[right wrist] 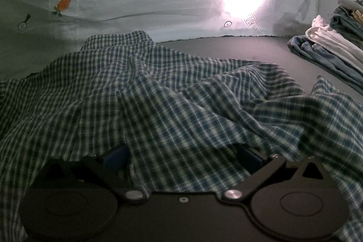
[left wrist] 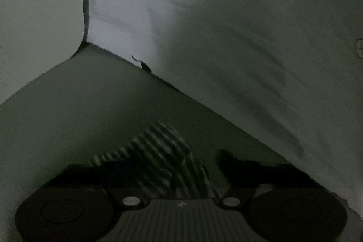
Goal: Fold clothes
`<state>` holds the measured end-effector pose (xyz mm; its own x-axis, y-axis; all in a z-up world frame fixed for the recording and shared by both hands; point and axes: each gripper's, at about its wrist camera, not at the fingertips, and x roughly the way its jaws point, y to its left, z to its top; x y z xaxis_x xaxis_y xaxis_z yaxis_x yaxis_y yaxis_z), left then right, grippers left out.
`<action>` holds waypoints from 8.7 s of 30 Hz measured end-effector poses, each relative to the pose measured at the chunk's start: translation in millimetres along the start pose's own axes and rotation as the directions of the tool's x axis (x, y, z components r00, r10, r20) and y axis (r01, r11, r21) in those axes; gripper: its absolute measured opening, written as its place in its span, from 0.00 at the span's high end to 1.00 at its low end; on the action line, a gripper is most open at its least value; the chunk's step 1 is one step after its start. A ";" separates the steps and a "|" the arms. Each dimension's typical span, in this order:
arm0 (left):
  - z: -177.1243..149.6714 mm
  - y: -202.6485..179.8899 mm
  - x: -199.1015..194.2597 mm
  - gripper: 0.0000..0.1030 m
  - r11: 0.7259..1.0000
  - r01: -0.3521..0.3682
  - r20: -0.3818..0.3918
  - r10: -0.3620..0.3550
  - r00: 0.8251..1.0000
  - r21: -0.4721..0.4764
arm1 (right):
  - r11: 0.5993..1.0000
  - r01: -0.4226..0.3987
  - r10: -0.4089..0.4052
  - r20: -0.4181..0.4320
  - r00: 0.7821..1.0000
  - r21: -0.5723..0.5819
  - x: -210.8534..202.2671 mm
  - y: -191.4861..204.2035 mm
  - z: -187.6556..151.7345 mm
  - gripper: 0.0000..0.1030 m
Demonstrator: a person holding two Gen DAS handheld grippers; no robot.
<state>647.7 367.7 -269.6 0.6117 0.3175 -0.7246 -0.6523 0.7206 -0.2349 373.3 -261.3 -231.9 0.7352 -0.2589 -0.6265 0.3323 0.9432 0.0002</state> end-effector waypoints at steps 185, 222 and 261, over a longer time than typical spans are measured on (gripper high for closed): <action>-435.1 -274.6 -328.7 0.00 0.904 0.126 -0.221 -0.036 0.975 0.408 | 0.930 0.349 -0.331 -0.153 0.931 0.112 0.6 -425.9 31.7 0.54; -387.2 -20.8 -401.3 1.00 0.990 -0.037 -0.124 0.055 0.991 0.138 | 0.975 -0.073 0.118 -0.207 0.971 0.211 -178.0 -273.9 -50.9 0.98; -330.2 40.4 -411.2 0.13 0.977 -0.105 -0.022 0.103 0.994 -0.186 | 0.913 -0.328 0.305 -0.128 0.944 -0.242 -92.0 -101.3 -72.0 0.00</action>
<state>222.1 62.7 -195.1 0.5313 0.3768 -0.7588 -0.7850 0.5558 -0.2736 229.4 -318.0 -230.4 0.7197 0.0697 -0.6908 -0.0801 0.9966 0.0172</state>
